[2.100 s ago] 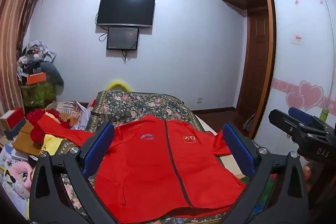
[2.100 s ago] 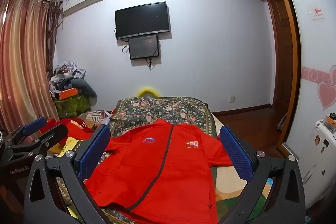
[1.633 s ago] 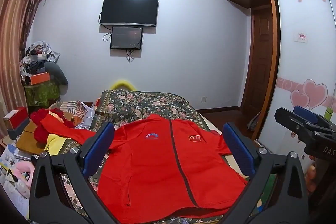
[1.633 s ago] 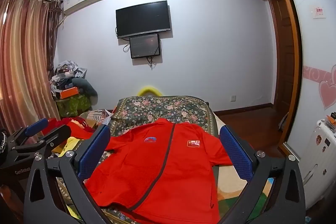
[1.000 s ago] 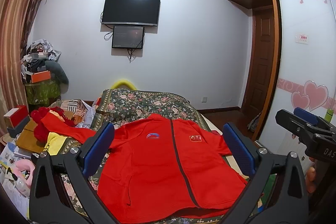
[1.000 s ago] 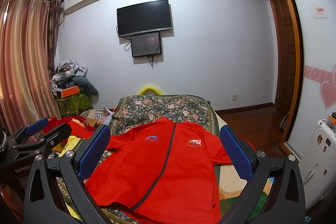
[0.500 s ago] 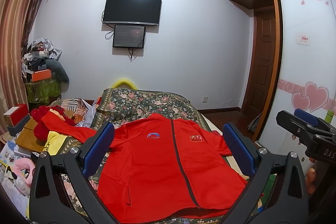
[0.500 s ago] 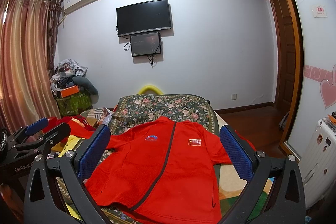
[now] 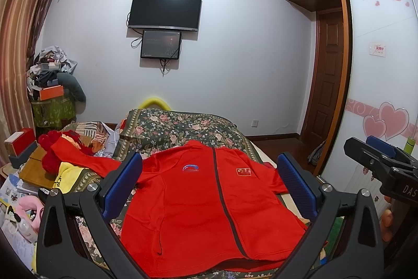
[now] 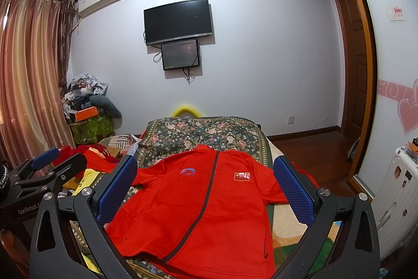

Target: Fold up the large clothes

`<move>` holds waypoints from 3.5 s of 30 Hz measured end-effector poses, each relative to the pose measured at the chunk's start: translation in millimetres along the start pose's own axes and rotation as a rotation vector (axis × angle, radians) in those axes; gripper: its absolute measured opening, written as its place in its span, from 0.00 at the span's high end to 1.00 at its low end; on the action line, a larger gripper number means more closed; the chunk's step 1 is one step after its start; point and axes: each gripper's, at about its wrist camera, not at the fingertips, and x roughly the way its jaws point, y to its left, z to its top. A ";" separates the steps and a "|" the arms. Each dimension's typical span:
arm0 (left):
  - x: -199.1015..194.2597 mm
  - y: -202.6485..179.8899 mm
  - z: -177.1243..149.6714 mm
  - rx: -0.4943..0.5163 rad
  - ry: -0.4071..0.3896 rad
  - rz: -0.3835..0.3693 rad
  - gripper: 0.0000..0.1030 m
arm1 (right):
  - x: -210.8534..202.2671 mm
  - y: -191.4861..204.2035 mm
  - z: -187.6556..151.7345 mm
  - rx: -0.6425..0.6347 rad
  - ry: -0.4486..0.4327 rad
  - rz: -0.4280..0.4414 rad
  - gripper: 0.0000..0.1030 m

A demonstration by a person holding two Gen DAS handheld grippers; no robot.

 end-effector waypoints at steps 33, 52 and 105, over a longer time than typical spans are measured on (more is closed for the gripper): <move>56.0 26.8 -10.9 -0.067 0.114 0.021 0.00 | 42.6 -11.4 -9.2 0.028 0.113 -0.017 0.00; 192.9 167.7 -21.3 -0.165 0.263 0.228 0.00 | 160.0 -34.8 -29.5 -0.004 0.344 -0.173 0.00; 434.8 432.7 -0.2 -0.202 0.546 0.520 0.98 | 292.1 -110.3 -48.8 0.189 0.619 -0.127 0.00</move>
